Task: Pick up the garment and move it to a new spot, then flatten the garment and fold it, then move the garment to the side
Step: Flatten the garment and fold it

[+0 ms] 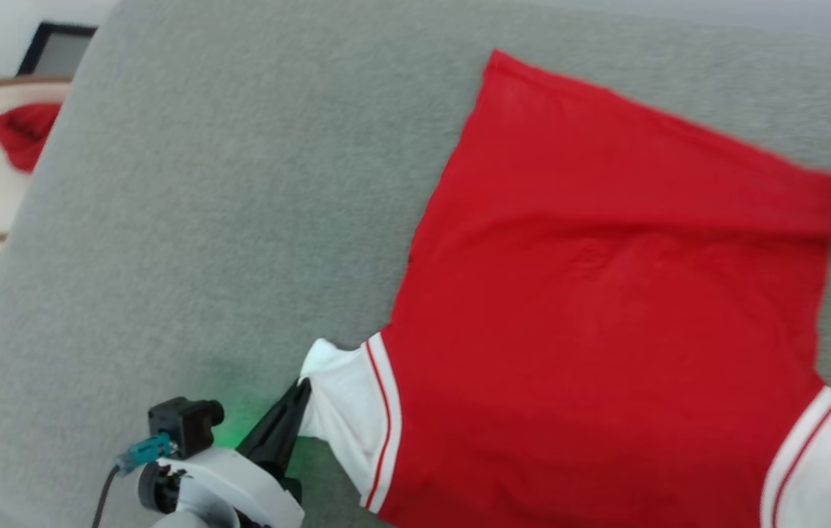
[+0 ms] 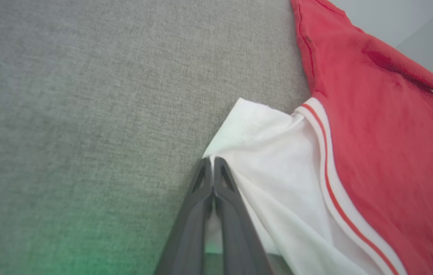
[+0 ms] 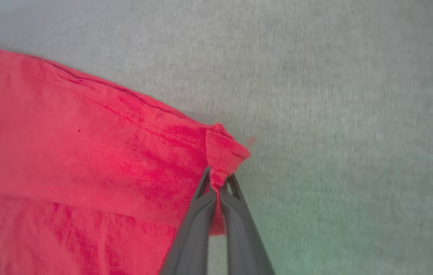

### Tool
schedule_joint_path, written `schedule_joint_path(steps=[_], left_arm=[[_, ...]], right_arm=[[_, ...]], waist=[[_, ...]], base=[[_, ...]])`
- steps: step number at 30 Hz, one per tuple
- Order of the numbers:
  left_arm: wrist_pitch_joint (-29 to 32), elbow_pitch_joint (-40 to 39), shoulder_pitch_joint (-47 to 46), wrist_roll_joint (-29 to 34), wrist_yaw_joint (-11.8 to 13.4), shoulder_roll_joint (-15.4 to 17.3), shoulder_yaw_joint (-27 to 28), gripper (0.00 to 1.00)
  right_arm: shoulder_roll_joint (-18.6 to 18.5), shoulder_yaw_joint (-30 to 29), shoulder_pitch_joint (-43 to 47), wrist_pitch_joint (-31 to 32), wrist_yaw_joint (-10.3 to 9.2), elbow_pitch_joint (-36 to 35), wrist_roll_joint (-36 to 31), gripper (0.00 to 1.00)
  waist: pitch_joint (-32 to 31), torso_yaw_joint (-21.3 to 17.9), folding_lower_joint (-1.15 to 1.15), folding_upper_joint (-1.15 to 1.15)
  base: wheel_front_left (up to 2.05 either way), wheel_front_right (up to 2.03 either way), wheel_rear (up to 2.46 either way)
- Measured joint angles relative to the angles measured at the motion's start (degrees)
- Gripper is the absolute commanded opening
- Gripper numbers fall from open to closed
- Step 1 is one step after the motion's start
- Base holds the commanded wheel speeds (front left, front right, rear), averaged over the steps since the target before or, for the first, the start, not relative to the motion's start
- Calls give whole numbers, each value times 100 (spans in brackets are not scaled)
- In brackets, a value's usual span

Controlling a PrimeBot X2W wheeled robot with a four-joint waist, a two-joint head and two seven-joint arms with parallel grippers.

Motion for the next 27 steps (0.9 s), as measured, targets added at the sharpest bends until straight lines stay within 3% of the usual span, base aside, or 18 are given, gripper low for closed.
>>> schedule_joint_path(steps=[5, 14, 23, 24, 25, 26, 27], left_arm=[[71, -105, 99, -34, 92, 138, 41, 0], [166, -315, 226, -65, 197, 266, 47, 0], [199, -412, 307, -94, 246, 341, 46, 0], [199, -416, 309, -96, 246, 343, 46, 0], [200, -420, 313, -96, 246, 345, 45, 0], [209, -421, 318, -96, 246, 349, 42, 0], [211, -422, 319, -97, 247, 354, 40, 0]], right_arm=[[102, -455, 1317, 207, 0, -1199, 296, 0], [1042, -1480, 3490, 658, 0, -3070, 114, 0], [1842, -1860, 4390, 714, 0, -3779, -101, 0], [1859, -1864, 4405, 700, 0, -3795, -132, 11], [1863, -1863, 4409, 700, 0, -3804, -159, 47], [1882, -1872, 4411, 671, 0, -3819, -168, 100], [1903, -1882, 4414, 625, 0, -3839, -172, 100]], waist=[[-195, -257, 0, 0], [-462, -565, 0, 0], [-579, -680, 0, 0], [-592, -686, 0, 0], [-604, -692, 0, 0], [-617, -697, 0, 0], [-628, -702, 0, 0]], base=[[0, 0, 0], [0, 0, 0], [0, 0, 0], [0, 0, 0], [0, 0, 0], [0, 0, 0], [0, 0, 0]])
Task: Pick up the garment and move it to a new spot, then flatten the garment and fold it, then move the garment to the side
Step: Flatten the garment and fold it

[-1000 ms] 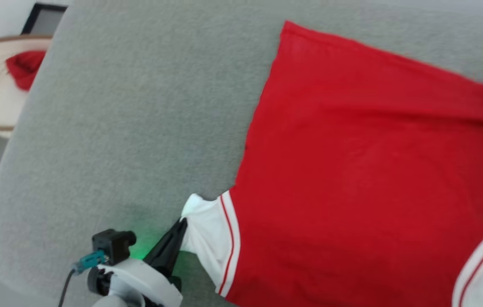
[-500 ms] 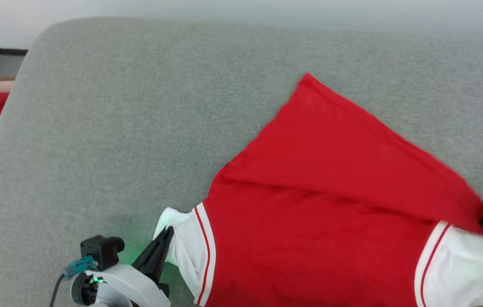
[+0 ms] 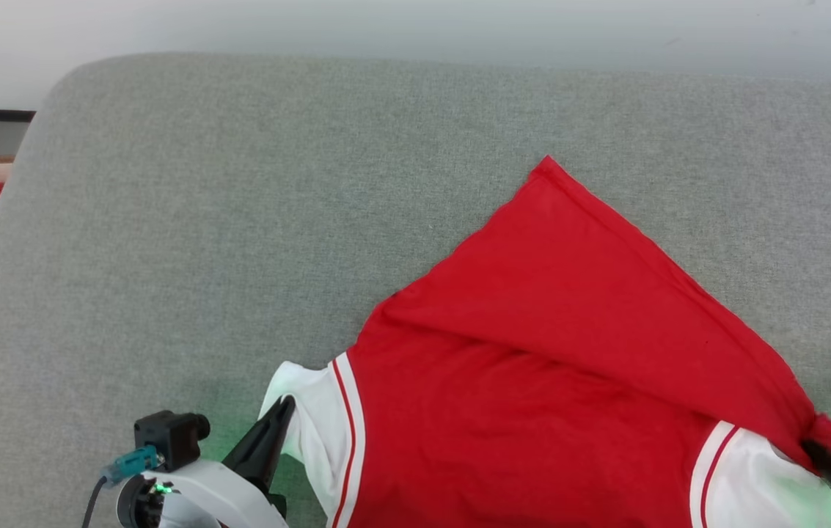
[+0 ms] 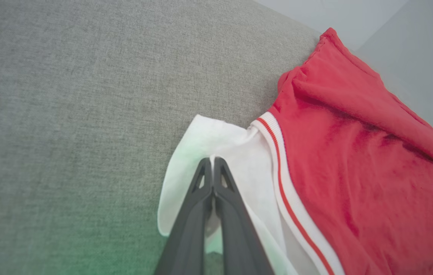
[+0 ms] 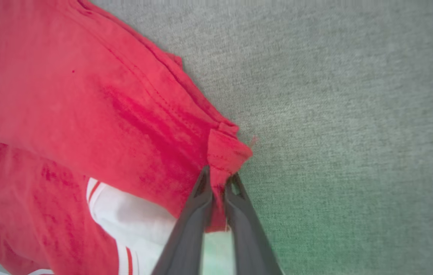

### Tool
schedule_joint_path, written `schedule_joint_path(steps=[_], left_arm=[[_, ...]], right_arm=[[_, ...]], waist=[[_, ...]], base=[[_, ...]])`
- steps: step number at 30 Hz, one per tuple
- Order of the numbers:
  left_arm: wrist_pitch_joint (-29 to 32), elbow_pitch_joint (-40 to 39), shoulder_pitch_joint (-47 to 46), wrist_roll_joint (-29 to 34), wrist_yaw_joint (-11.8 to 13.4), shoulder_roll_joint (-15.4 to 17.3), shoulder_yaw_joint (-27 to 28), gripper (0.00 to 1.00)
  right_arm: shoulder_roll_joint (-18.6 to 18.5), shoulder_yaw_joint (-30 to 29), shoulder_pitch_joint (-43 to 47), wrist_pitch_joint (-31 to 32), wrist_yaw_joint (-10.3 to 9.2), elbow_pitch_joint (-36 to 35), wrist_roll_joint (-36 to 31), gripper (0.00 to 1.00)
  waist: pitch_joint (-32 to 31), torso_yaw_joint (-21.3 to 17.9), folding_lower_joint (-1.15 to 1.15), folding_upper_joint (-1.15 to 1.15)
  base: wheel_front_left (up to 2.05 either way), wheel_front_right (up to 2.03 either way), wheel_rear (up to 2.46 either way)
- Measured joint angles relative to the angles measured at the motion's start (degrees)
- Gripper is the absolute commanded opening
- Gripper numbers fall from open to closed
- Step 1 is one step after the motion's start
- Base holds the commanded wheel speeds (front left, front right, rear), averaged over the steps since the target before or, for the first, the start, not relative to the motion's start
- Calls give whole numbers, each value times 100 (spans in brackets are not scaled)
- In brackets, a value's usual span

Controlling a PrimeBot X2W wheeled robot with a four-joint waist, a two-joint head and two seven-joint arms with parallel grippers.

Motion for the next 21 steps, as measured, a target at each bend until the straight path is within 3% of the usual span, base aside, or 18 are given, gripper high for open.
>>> schedule_joint_path(steps=[9, 16, 21], left_arm=[[-3, 12, 35, -7, 4, 38, -23, 0], [-32, 41, 83, -7, -3, 38, -43, 0], [-46, 57, 80, 2, -30, -14, -102, 0]], right_arm=[[-291, 281, 76, -762, 0, -600, -204, 100], [-903, 1190, -188, -1915, -1, -1233, -388, 100], [-1271, 1945, -939, -2559, 0, -981, -435, 100]], waist=[[-108, 16, 0, 0], [-181, 111, 0, 0], [-212, 218, 0, 0]], base=[[0, 0, 0], [0, 0, 0], [0, 0, 0]])
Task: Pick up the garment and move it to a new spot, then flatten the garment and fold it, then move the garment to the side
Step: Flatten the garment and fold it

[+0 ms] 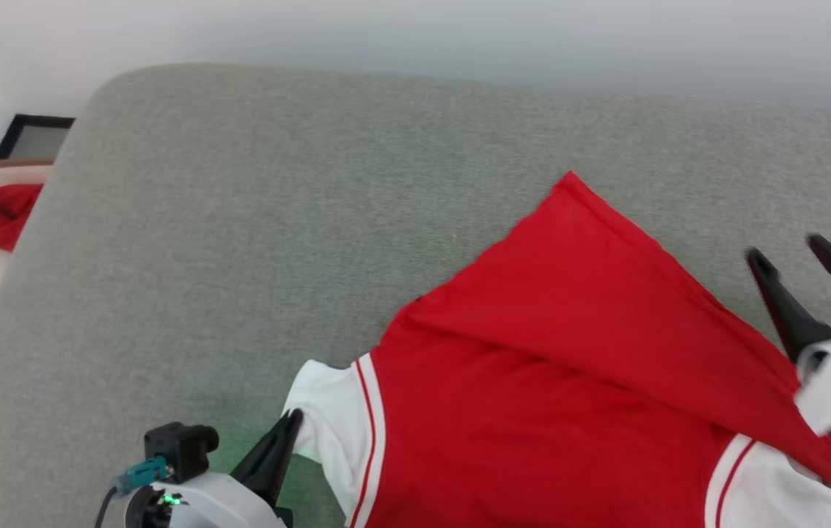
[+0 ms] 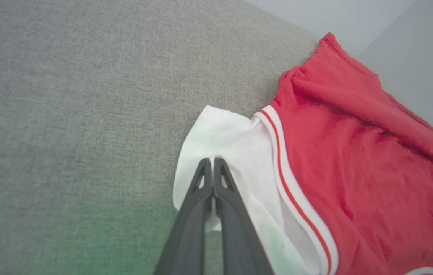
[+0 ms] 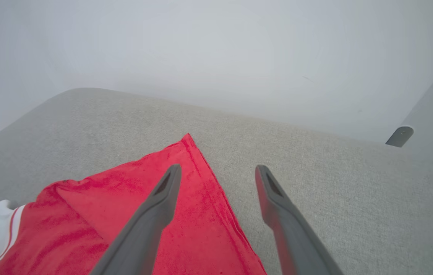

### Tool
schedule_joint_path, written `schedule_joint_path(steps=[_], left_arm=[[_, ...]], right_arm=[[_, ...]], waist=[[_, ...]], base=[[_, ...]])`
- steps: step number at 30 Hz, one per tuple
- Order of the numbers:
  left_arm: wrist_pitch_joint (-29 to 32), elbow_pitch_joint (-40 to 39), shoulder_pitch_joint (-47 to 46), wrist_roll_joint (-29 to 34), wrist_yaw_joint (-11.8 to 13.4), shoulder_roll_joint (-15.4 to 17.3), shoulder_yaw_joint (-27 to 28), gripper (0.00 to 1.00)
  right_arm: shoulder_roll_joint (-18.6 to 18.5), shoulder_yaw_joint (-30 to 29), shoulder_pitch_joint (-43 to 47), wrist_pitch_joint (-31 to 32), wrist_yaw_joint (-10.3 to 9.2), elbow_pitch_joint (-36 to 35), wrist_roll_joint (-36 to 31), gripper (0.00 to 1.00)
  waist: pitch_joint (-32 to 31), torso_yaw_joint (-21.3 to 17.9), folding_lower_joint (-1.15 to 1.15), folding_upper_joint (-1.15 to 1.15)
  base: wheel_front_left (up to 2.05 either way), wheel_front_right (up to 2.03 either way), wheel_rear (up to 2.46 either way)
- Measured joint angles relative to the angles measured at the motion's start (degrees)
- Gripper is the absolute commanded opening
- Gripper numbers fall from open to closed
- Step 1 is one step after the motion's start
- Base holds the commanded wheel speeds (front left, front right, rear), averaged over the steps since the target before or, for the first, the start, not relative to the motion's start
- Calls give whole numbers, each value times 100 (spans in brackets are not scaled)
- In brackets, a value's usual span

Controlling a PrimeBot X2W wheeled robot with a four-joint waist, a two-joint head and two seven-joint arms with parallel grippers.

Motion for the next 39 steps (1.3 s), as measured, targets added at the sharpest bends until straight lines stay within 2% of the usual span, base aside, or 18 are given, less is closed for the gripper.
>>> schedule_joint_path(steps=[7, 13, 18, 27, 37, 39], left_arm=[[48, 71, -152, 52, -79, -135, -142, 0], [77, 212, -432, 144, -169, -379, -341, 0], [66, 372, -670, 209, -260, -622, -525, 0], [-4, 628, -1049, 264, -389, -1014, -821, 0], [-102, 876, -1262, 157, -428, -1192, -1035, 0], [-133, 909, -1296, 91, -430, -1207, -1107, 0]], right_arm=[[-320, 865, -1331, -32, 1, 1046, 154, 100], [-521, 1454, -2383, 89, 0, 2436, 424, 100], [-615, 1946, -3188, 577, 1, 3728, 646, 100], [-581, 2648, -4217, 1683, 1, 5475, 753, 100], [-430, 2780, -4891, 2042, 2, 6734, 525, 100], [-354, 2792, -5128, 2264, 2, 7079, 454, 0]], waist=[[-8, 275, 0, 0], [43, 630, 0, 0], [134, 956, 0, 0], [420, 1441, 0, 0], [697, 1799, 0, 0], [760, 1877, 0, 0]], base=[[0, 0, 0], [0, 0, 0], [0, 0, 0], [0, 0, 0], [0, 0, 0], [0, 0, 0]])
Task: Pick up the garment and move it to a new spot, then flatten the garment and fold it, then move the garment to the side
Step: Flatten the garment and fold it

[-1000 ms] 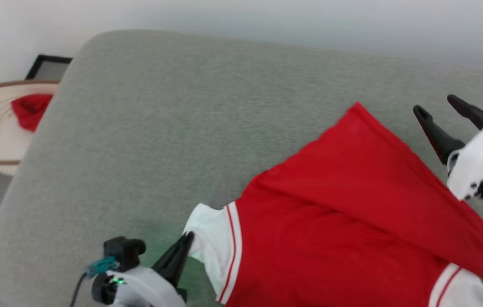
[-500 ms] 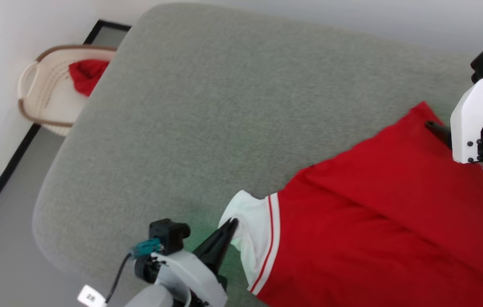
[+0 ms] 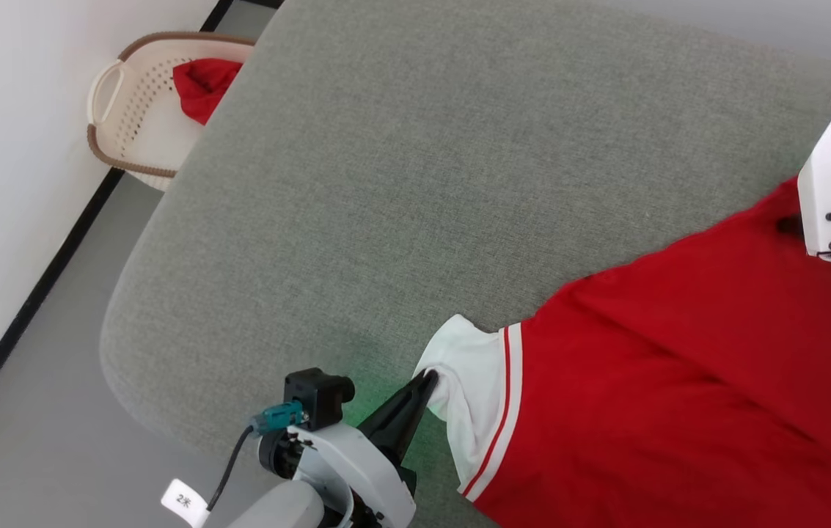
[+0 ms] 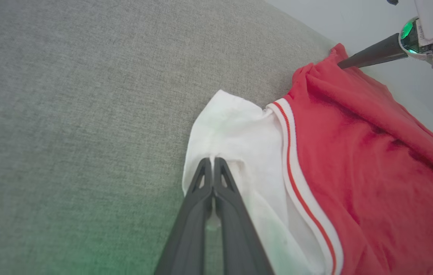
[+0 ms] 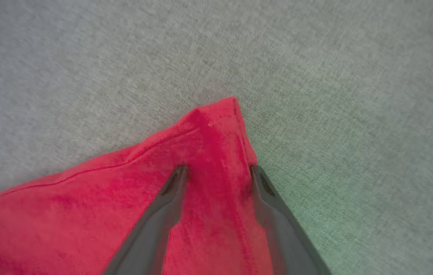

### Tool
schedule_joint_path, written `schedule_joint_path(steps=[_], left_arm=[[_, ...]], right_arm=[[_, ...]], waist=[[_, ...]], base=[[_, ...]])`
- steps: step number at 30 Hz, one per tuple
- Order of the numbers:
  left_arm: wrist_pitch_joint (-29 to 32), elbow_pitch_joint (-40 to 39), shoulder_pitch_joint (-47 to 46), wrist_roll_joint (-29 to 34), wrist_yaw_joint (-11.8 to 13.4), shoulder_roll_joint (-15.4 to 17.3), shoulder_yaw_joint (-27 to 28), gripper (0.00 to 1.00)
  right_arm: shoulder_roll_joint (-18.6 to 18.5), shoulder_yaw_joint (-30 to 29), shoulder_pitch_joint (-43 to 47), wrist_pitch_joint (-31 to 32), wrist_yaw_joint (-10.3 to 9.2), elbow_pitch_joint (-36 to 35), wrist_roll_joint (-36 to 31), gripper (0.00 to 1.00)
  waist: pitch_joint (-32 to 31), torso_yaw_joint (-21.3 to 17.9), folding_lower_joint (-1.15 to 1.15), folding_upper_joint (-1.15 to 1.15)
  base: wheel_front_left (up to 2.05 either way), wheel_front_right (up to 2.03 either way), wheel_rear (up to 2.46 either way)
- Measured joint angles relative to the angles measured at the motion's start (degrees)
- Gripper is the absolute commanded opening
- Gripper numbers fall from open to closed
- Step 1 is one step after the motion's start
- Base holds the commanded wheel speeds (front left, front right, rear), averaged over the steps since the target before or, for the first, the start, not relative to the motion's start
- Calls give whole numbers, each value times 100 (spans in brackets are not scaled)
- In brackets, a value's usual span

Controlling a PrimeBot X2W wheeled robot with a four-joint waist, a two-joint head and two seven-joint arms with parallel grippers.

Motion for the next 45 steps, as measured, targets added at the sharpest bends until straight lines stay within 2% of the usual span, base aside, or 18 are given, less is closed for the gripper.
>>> schedule_joint_path(steps=[9, 14, 19, 25, 31, 37, 40, 45], left_arm=[[-26, -4, -19, -185, -1, 157, -32, 0], [141, -190, -115, -392, -1, 435, -35, 0], [767, -626, -449, -595, -5, 1026, 7, 0], [1689, -1255, -1330, -578, 7, 1825, 178, 0], [2521, -1537, -2542, -510, 49, 2305, 442, 0], [3012, -982, -3761, -332, 43, 2335, 525, 0], [3071, -533, -4347, -225, 27, 2202, 537, 0], [3006, 361, -5178, -267, 52, 1795, 714, 0]], right_arm=[[165, 20, -205, 31, 0, 264, 40, 0], [225, 2, -244, -131, 0, 192, 274, 0], [281, -25, -404, -355, 0, -44, 556, 0], [294, 23, -598, -728, 0, -463, 789, 0], [257, 21, -895, -1458, 0, -817, 840, 0], [350, -20, -1230, -2024, 0, -916, 670, 0], [402, -82, -1418, -2285, 0, -823, 590, 0], [542, -186, -1770, -2797, 0, -624, 423, 0]], waist=[[-79, -117, 0, 0], [-180, -261, 0, 0], [-344, -427, 0, 0], [-586, -664, 0, 0], [-826, -968, 0, 0], [-1035, -1322, 0, 0], [-1125, -1507, 0, 0], [-1265, -1800, 0, 0]], base=[[0, 0, 0], [0, 0, 0], [0, 0, 0], [0, 0, 0], [0, 0, 0], [0, 0, 0], [0, 0, 0], [0, 0, 0]])
